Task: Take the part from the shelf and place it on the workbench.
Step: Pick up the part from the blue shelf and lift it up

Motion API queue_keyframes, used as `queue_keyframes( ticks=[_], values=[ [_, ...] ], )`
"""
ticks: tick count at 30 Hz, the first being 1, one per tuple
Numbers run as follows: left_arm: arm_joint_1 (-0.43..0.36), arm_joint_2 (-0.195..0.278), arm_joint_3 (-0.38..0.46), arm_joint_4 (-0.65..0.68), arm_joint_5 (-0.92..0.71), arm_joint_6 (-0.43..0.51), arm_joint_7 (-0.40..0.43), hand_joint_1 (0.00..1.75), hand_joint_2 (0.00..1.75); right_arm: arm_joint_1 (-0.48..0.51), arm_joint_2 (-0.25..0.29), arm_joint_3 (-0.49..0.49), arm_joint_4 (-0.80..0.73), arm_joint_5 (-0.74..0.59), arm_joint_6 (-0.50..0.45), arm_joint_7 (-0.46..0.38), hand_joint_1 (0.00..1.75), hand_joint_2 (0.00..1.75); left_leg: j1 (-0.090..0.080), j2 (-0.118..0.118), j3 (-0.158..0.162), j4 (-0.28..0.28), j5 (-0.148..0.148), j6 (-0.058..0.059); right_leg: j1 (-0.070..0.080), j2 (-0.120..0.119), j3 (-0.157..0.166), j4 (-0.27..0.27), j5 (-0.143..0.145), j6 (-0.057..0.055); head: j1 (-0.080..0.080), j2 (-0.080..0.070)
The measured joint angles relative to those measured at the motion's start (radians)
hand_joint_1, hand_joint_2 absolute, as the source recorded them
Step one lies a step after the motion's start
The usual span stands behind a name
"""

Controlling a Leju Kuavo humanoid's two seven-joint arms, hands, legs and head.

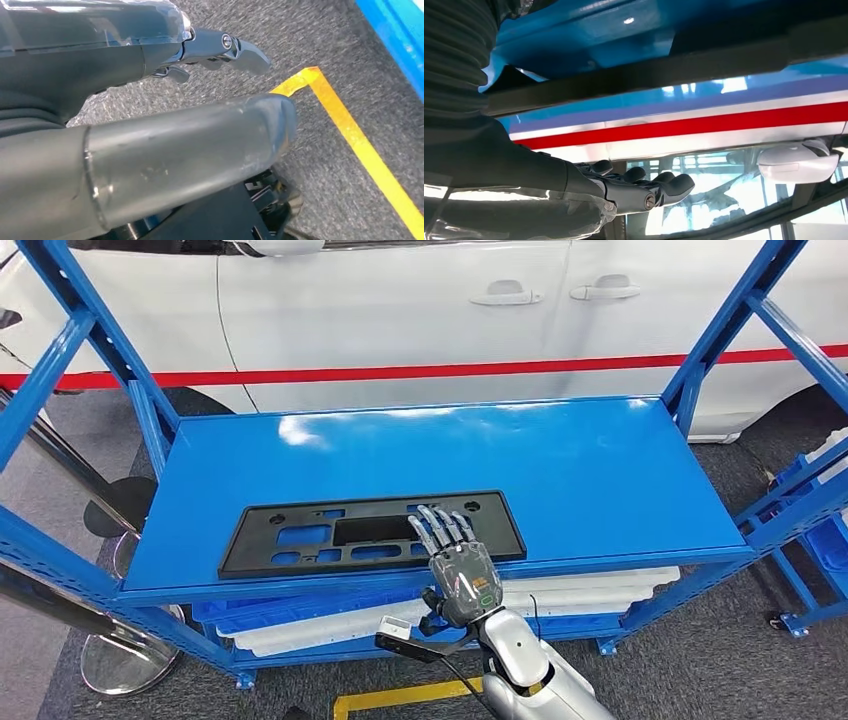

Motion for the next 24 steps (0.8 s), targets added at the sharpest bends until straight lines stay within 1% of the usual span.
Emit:
queue_keyframes(
  ticks=[2, 3, 4, 5, 6, 7, 8, 9, 10, 11, 12, 13, 14, 15, 16, 18, 19, 20, 21, 22, 23, 24],
  values=[
    [-0.001, 0.000, -0.001, 0.002, 0.000, 0.000, 0.000, 0.00, 0.00, -0.001, 0.000, 0.000, 0.001, 0.000, 0.000, 0.000, 0.00, 1.75, 0.000, 0.000, 0.004, 0.001, -0.005, -0.004, 0.000, -0.001, 0.021, -0.054, 0.024, -0.003, 0.000, 0.000],
    [-0.002, 0.000, -0.002, 0.004, 0.001, -0.001, 0.000, 0.00, 0.00, -0.002, 0.000, 0.000, 0.002, -0.001, 0.000, 0.000, 0.00, 1.75, -0.002, 0.000, 0.006, 0.003, -0.010, -0.008, 0.003, -0.001, 0.034, -0.084, 0.031, -0.006, 0.000, 0.000],
    [-0.003, 0.001, -0.003, 0.006, 0.002, -0.001, 0.000, 0.00, 0.00, -0.004, 0.000, 0.000, 0.003, -0.001, 0.000, 0.000, 0.00, 1.75, -0.004, 0.000, 0.008, 0.003, -0.015, -0.015, 0.005, 0.000, 0.045, -0.112, 0.033, -0.012, 0.000, 0.000],
    [-0.005, 0.002, -0.004, 0.007, 0.004, -0.002, 0.000, 0.00, 0.00, -0.005, 0.000, -0.001, 0.004, -0.002, 0.000, 0.000, 0.00, 1.75, -0.005, 0.001, -0.010, 0.044, -0.039, -0.025, 0.006, -0.001, 0.057, -0.123, 0.023, -0.023, 0.000, 0.000],
    [-0.006, 0.003, -0.005, 0.009, 0.005, -0.002, 0.000, 0.00, 0.00, -0.007, 0.000, -0.001, 0.005, -0.003, 0.000, 0.000, 0.00, 1.75, -0.005, 0.001, -0.039, 0.104, -0.069, -0.036, 0.006, -0.001, 0.068, -0.132, 0.013, -0.034, 0.000, 0.000],
    [-0.006, 0.005, -0.006, 0.010, 0.006, -0.003, 0.001, 0.00, 0.00, -0.008, 0.000, -0.002, 0.007, -0.004, 0.000, 0.001, 0.00, 1.75, -0.004, 0.002, -0.077, 0.178, -0.101, -0.044, 0.005, -0.001, 0.078, -0.136, 0.005, -0.045, 0.000, 0.000],
    [-0.005, 0.006, -0.006, 0.011, 0.006, -0.003, 0.001, 0.00, 0.00, -0.008, 0.000, -0.002, 0.008, -0.005, 0.000, 0.001, 0.00, 1.75, -0.003, 0.003, -0.121, 0.258, -0.129, -0.050, 0.003, -0.002, 0.090, -0.140, -0.002, -0.052, 0.000, 0.000],
    [-0.003, 0.007, -0.006, 0.012, 0.006, -0.004, 0.001, 0.00, 0.00, -0.008, 0.000, -0.002, 0.009, -0.005, 0.000, 0.001, 0.00, 1.75, -0.002, 0.003, -0.148, 0.290, -0.126, -0.051, 0.004, -0.002, 0.095, -0.139, -0.007, -0.052, 0.000, 0.000],
    [-0.001, 0.008, -0.006, 0.012, 0.006, -0.004, 0.001, 0.00, 0.00, -0.008, 0.000, -0.002, 0.010, -0.005, 0.000, 0.001, 0.00, 1.75, -0.002, 0.003, -0.156, 0.283, -0.101, -0.050, 0.005, 0.000, 0.102, -0.138, -0.014, -0.052, 0.000, 0.000],
    [0.000, 0.009, -0.006, 0.012, 0.006, -0.004, -0.001, 0.00, 0.00, -0.008, 0.000, -0.002, 0.010, -0.006, 0.000, 0.001, 0.00, 1.75, -0.001, 0.003, -0.146, 0.237, -0.058, -0.048, 0.005, 0.001, 0.111, -0.136, -0.021, -0.050, 0.000, 0.000],
    [0.000, 0.010, -0.006, 0.012, 0.007, -0.004, -0.004, 0.00, 0.00, -0.008, 0.000, -0.002, 0.010, -0.007, 0.000, 0.001, 0.00, 1.75, -0.002, 0.003, -0.123, 0.167, -0.010, -0.044, 0.005, 0.002, 0.120, -0.136, -0.029, -0.048, 0.000, 0.000],
    [-0.001, 0.012, -0.006, 0.013, 0.007, -0.004, -0.009, 0.00, 0.00, -0.008, 0.000, -0.002, 0.011, -0.008, 0.000, 0.001, 0.00, 1.75, -0.004, 0.003, -0.098, 0.104, 0.025, -0.039, 0.007, 0.002, 0.127, -0.134, -0.037, -0.045, 0.000, 0.000],
    [-0.002, 0.013, -0.007, 0.013, 0.008, -0.004, -0.013, 0.00, 0.00, -0.009, 0.000, -0.002, 0.011, -0.008, 0.001, 0.001, 0.00, 1.75, -0.006, 0.003, -0.079, 0.056, 0.042, -0.034, 0.008, 0.003, 0.130, -0.133, -0.042, -0.040, 0.000, 0.000],
    [-0.002, 0.015, -0.007, 0.014, 0.009, -0.004, -0.017, 0.00, 0.00, -0.010, 0.000, -0.002, 0.011, -0.009, 0.002, 0.001, 0.00, 1.75, -0.009, 0.003, -0.069, 0.031, 0.045, -0.030, 0.009, 0.003, 0.130, -0.133, -0.046, -0.036, 0.000, 0.000],
    [-0.001, 0.016, -0.008, 0.014, 0.011, -0.004, -0.020, 0.00, 0.00, -0.011, 0.000, -0.002, 0.011, -0.010, 0.003, 0.001, 0.00, 1.75, -0.011, 0.002, -0.065, 0.026, 0.038, -0.026, 0.010, 0.003, 0.130, -0.135, -0.047, -0.031, 0.000, 0.000],
    [0.001, 0.018, -0.009, 0.014, 0.016, -0.005, -0.023, 0.00, 0.00, -0.013, 0.000, -0.002, 0.011, -0.014, 0.006, 0.002, 0.00, 1.75, -0.007, 0.002, -0.059, 0.014, 0.035, -0.018, 0.010, 0.003, 0.135, -0.139, -0.052, -0.021, 0.000, 0.000],
    [0.002, 0.019, -0.010, 0.015, 0.018, -0.005, -0.024, 0.00, 0.00, -0.017, 0.000, -0.002, 0.011, -0.016, 0.008, 0.002, 0.00, 1.75, -0.003, 0.002, -0.052, 0.007, 0.035, -0.013, 0.010, 0.003, 0.133, -0.128, -0.061, -0.017, 0.000, 0.000],
    [0.001, 0.019, -0.011, 0.015, 0.021, -0.004, -0.027, 0.00, 0.00, -0.021, 0.000, -0.002, 0.012, -0.019, 0.009, 0.003, 0.02, 1.75, 0.000, 0.002, -0.045, 0.001, 0.035, -0.008, 0.010, 0.002, 0.119, -0.096, -0.078, -0.013, 0.000, 0.000],
    [-0.001, 0.019, -0.013, 0.016, 0.024, -0.003, -0.030, 0.00, 0.00, -0.024, 0.000, -0.002, 0.013, -0.022, 0.010, 0.002, 0.41, 1.75, 0.002, 0.003, -0.038, -0.003, 0.034, -0.003, 0.008, 0.002, 0.093, -0.043, -0.103, -0.009, 0.000, 0.000],
    [-0.002, 0.019, -0.014, 0.016, 0.026, -0.002, -0.032, 0.00, 0.00, -0.027, 0.000, -0.002, 0.016, -0.025, 0.011, 0.002, 0.84, 1.75, 0.002, 0.003, -0.034, -0.004, 0.030, 0.000, 0.007, 0.001, 0.053, 0.026, -0.129, -0.006, 0.000, 0.000],
    [-0.003, 0.019, -0.017, 0.018, 0.028, 0.000, -0.034, 0.00, 0.00, -0.029, 0.000, -0.002, 0.020, -0.030, 0.012, 0.000, 1.27, 1.75, 0.002, 0.003, -0.030, -0.003, 0.026, 0.002, 0.004, 0.001, 0.011, 0.093, -0.148, -0.002, 0.000, 0.000],
    [-0.002, 0.020, -0.020, 0.019, 0.030, 0.002, -0.034, 0.00, 0.00, -0.029, 0.000, -0.002, 0.025, -0.034, 0.013, -0.002, 1.69, 1.75, 0.002, 0.002, -0.026, -0.003, 0.022, 0.002, 0.001, 0.001, -0.021, 0.134, -0.148, 0.000, 0.000, 0.000]
  ],
)
